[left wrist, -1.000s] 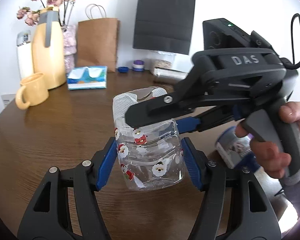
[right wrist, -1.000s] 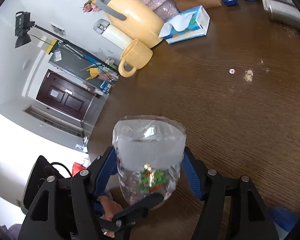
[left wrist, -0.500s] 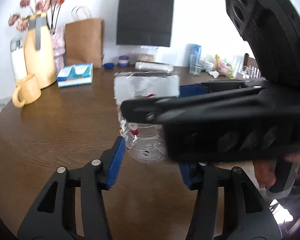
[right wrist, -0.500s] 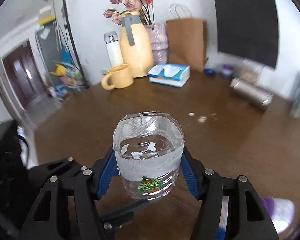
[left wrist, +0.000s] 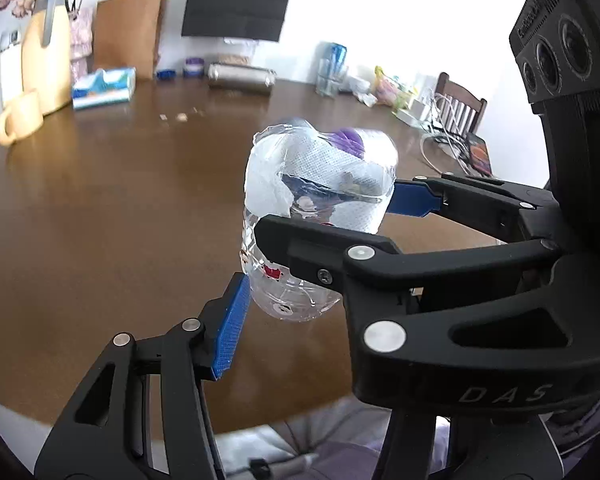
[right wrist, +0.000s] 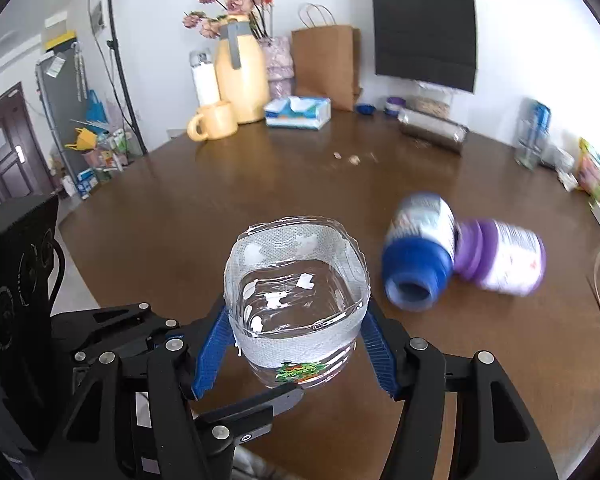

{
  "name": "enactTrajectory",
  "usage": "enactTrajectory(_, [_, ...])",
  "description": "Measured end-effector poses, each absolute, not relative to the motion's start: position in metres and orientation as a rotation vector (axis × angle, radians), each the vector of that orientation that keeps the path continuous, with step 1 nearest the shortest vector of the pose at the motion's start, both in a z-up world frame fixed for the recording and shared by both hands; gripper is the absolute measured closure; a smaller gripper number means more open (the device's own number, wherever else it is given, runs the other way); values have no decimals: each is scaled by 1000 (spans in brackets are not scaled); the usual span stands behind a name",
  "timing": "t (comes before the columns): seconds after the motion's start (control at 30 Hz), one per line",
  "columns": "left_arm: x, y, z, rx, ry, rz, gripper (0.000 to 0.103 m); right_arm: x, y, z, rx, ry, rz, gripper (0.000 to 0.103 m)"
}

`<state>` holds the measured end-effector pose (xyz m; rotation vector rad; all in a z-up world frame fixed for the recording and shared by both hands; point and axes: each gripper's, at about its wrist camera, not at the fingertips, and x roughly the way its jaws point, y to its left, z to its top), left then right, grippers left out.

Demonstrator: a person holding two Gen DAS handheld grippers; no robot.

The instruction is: Flip cup upright

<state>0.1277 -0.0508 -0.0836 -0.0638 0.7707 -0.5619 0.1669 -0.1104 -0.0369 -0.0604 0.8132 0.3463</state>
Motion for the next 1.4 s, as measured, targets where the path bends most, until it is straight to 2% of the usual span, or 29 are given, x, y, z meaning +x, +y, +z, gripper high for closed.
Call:
enactTrajectory(0.27, [120, -58, -99, -90, 768, -490, 54, 153, -119, -50, -33, 778, 299, 33])
enactTrajectory(0.3, [121, -57, -100, -88, 768, -471, 54, 153, -118, -51, -43, 774, 295, 29])
enactTrajectory(0.33, [121, -56, -101, -85, 766, -458, 52, 152, -117, -51, -54, 766, 287, 20])
enactTrajectory(0.43, [113, -51, -95, -89, 753, -438, 34, 141, -114, -46, -80, 724, 277, 16])
enactTrajectory(0.53, [97, -45, -82, -86, 710, -434, 30, 126, -119, -32, -63, 687, 287, 16])
enactTrajectory(0.57, [91, -43, -79, -77, 698, -428, 24, 121, -120, -29, -60, 679, 284, 16])
enactTrajectory(0.7, [65, -28, -56, -56, 643, -400, 13, 84, -136, -4, -44, 634, 274, 16])
enactTrajectory(0.73, [58, -22, -48, -53, 628, -379, 7, 76, -141, 1, -38, 627, 268, 16])
enactTrajectory(0.83, [36, -8, -24, -48, 563, -318, 0, 51, -152, 16, -16, 622, 256, 16])
enactTrajectory(1.07, [-14, 17, 1, -74, 495, -162, 0, -17, -163, 18, 79, 619, 194, 16])
enactTrajectory(1.23, [-20, 9, 7, -14, 455, -120, 0, -11, -155, 19, 66, 622, 196, 16])
enactTrajectory(1.4, [-19, 13, 2, -39, 489, -111, 0, -13, -150, 18, 55, 620, 203, 16])
